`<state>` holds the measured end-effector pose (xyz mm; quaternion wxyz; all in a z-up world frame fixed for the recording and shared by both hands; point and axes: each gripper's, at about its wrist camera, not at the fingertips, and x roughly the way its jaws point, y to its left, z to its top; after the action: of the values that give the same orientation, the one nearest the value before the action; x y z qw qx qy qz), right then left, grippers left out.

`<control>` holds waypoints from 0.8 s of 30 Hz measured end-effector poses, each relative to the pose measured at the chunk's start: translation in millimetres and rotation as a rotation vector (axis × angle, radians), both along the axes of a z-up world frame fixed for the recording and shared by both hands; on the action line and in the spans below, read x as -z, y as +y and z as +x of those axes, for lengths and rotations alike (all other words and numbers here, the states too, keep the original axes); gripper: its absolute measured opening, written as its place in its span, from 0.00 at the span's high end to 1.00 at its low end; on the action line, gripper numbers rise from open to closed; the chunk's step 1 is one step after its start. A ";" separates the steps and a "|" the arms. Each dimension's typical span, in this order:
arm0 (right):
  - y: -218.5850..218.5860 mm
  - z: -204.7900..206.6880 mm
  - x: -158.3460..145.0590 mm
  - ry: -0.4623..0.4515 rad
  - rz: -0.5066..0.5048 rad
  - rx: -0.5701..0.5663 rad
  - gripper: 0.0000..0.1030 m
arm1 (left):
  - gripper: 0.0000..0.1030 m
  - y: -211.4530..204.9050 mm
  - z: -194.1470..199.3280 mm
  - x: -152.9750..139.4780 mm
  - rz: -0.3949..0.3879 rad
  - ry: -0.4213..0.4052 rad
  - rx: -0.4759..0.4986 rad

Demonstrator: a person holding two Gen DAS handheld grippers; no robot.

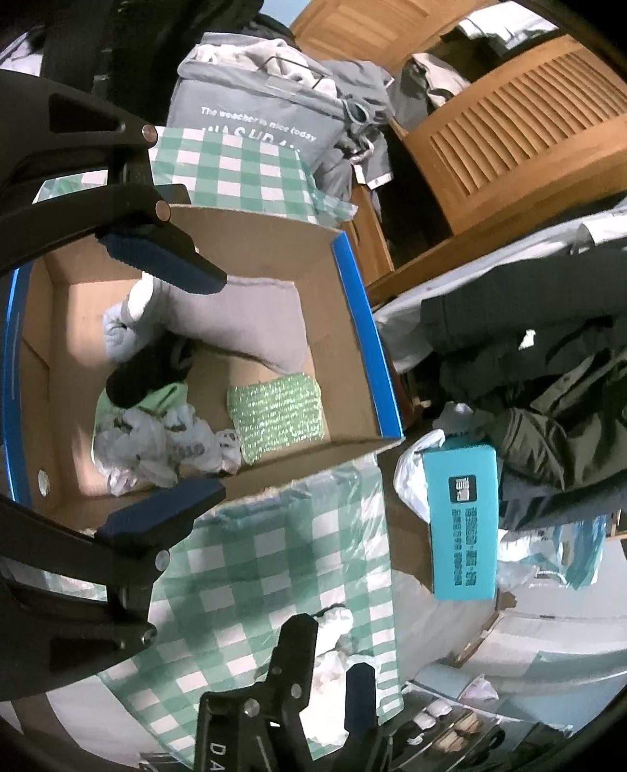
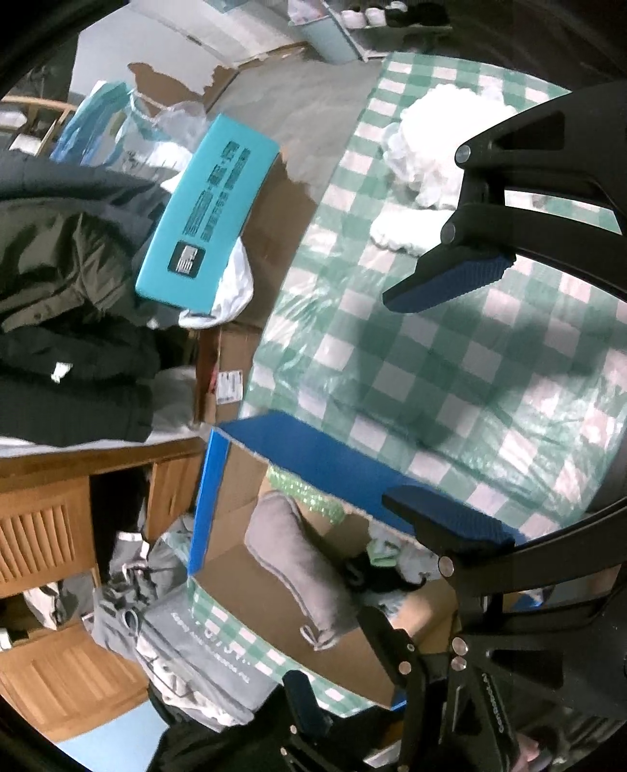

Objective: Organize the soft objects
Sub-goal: 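Move both open grippers back over the white sock and white bath puff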

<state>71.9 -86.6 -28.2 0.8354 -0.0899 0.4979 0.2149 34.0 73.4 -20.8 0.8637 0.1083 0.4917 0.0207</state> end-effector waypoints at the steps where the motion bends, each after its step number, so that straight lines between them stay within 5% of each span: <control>1: -4.7 -0.3 -0.2 -0.001 -0.001 0.010 0.29 | 0.22 -2.8 0.4 0.1 -0.001 0.002 0.006; 24: -125.7 17.1 -12.6 0.020 -0.057 0.196 0.29 | 0.21 -84.5 33.1 0.3 -0.052 0.085 0.121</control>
<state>89.1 -212.3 -15.6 0.8445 -0.0623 0.5185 0.1186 67.1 -11.1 -21.1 0.8443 0.1164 0.5208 -0.0489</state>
